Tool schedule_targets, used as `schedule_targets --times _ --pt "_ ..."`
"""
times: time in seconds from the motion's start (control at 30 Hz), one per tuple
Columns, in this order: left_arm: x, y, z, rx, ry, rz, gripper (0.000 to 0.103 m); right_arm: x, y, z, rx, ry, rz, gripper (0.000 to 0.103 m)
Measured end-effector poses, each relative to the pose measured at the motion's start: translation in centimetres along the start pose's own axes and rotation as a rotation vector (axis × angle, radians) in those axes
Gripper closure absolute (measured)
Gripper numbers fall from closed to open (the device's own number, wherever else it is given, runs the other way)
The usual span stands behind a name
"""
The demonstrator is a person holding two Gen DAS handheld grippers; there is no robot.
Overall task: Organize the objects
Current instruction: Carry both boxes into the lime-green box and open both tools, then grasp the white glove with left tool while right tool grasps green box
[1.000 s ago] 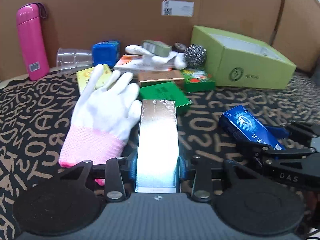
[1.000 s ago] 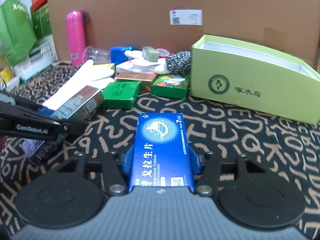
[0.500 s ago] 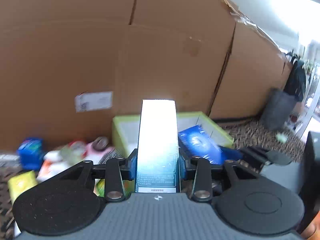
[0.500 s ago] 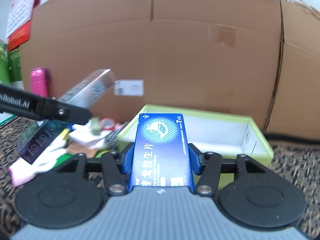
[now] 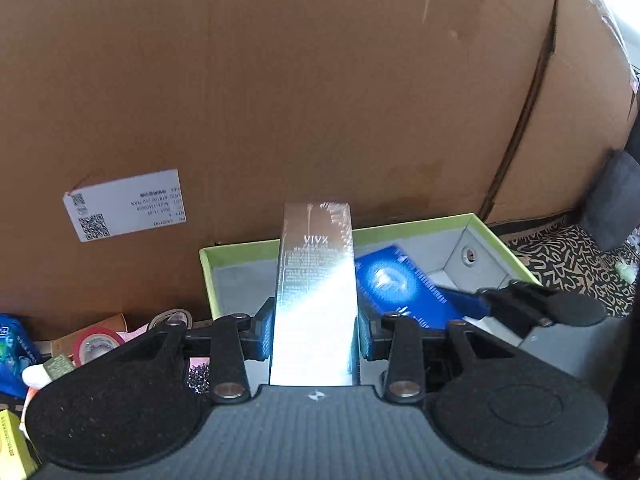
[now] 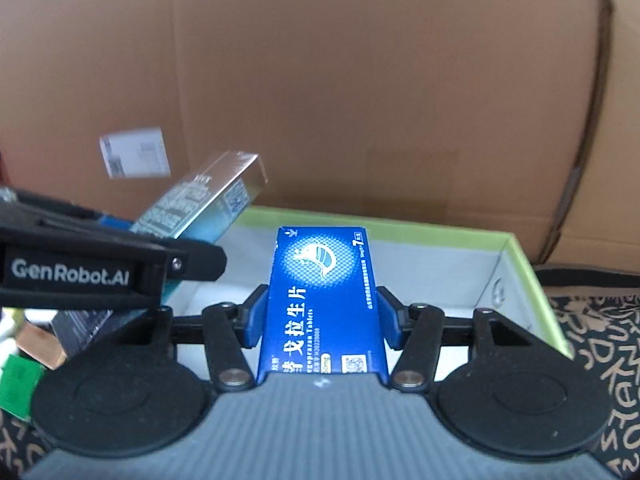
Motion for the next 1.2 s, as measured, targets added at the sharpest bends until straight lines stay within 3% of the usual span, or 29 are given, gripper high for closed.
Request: schedule_targets --times 0.03,0.07,0.1,0.13,0.17,0.27,0.47,0.63,0.77,0.93,1.2 --pt "-0.2 -0.1 0.1 0.018 -0.014 0.005 0.050 -0.6 -0.7 -0.6 -0.020 0.006 0.013 0.048" --pt "-0.4 -0.3 0.2 0.032 -0.037 0.006 0.025 -0.8 -1.0 -1.3 -0.043 0.013 0.027 0.048" --pt "-0.5 0.0 0.5 0.044 -0.054 0.005 0.016 -1.0 -1.1 -1.8 -0.057 0.013 0.045 0.047" --pt "-0.7 -0.2 0.9 0.066 -0.049 0.001 0.013 -1.2 -1.3 -2.1 -0.065 0.006 0.064 0.038" --pt "-0.8 -0.4 1.4 0.088 -0.032 -0.006 0.013 -1.2 -1.5 -2.1 -0.062 -0.003 0.069 0.025" --pt "-1.5 -0.8 2.8 0.120 -0.009 0.003 0.013 -0.9 -1.8 -1.4 -0.044 -0.011 0.064 0.011" --pt "-2.7 -1.9 6.9 0.167 -0.039 0.088 0.013 -0.6 -2.3 3.8 0.045 -0.016 0.023 0.000" --pt "-2.5 -4.3 10.7 0.206 -0.021 0.105 0.013 -0.8 -2.9 9.6 0.158 0.040 -0.034 0.000" --pt "-2.1 -7.2 13.5 0.238 -0.029 0.115 0.012 -2.0 -4.7 12.5 0.174 0.121 -0.068 0.000" --pt "-2.7 -11.8 15.5 0.235 0.013 0.137 0.012 -3.8 -9.0 13.4 0.120 0.191 -0.131 0.000" --pt "-5.8 -18.6 17.0 0.145 0.101 0.208 0.013 -6.0 -13.7 11.6 -0.017 0.284 -0.230 0.000"
Point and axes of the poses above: each gripper's, at about its wrist camera, not at the fingertips, and z roughly against the way its jaws point, x to its right, y to its top, the point moved 4 cm from there along -z, roughly the way its jaws point, and after that the axes turned 6 degrees about -x, right-handed, at the moved point
